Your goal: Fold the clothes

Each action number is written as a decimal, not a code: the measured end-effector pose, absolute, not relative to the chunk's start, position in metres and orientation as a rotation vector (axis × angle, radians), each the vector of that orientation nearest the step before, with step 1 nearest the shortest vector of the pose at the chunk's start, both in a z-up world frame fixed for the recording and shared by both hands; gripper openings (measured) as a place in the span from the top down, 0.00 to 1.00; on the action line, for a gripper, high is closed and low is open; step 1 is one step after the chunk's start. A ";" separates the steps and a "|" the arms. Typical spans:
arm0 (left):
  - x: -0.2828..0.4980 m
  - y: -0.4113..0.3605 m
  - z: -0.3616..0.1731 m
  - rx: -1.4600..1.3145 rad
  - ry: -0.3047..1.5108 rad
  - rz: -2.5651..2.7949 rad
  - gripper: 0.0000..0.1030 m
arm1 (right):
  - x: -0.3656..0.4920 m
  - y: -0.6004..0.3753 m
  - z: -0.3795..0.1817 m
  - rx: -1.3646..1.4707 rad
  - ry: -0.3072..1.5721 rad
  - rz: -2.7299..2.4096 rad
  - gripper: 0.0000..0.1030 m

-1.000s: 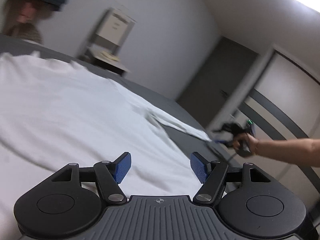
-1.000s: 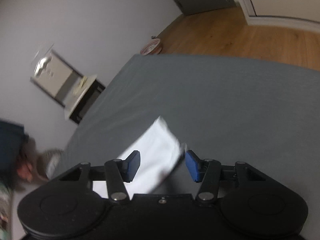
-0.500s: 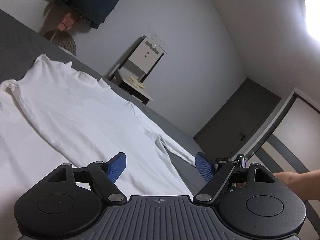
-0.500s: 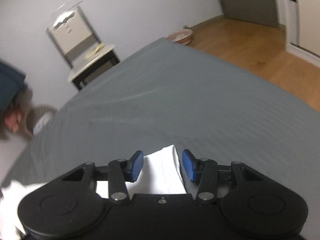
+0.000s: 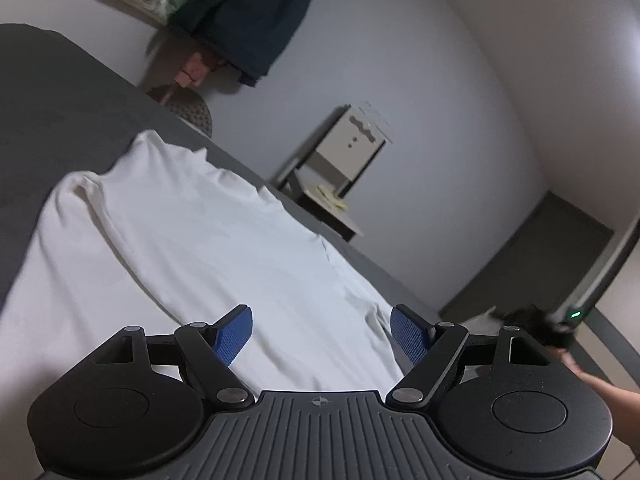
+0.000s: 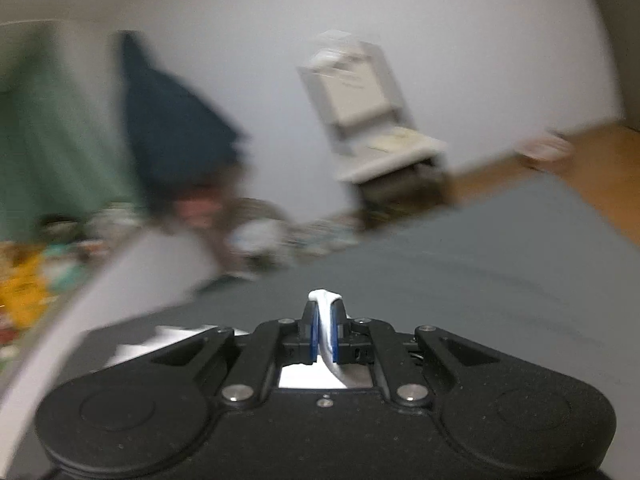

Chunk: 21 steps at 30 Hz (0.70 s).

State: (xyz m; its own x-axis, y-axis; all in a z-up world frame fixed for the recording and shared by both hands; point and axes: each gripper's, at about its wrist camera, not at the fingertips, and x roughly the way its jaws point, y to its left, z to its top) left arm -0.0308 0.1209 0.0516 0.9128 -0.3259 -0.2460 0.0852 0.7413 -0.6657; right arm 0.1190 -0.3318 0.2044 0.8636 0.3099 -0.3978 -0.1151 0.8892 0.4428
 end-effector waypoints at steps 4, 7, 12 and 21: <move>-0.031 0.135 0.052 -0.737 0.342 -0.214 0.24 | 0.096 -0.226 0.263 0.440 0.430 0.477 0.94; -0.031 0.148 0.057 -0.761 0.342 -0.209 0.23 | 0.077 -0.147 0.273 0.426 0.440 0.645 0.94; -0.041 0.174 0.066 -0.786 0.273 -0.239 0.23 | 0.040 -0.026 0.210 0.403 0.572 0.769 0.94; -0.046 0.211 0.065 -0.860 0.209 -0.178 0.23 | -0.032 0.071 0.120 0.388 0.727 0.733 0.94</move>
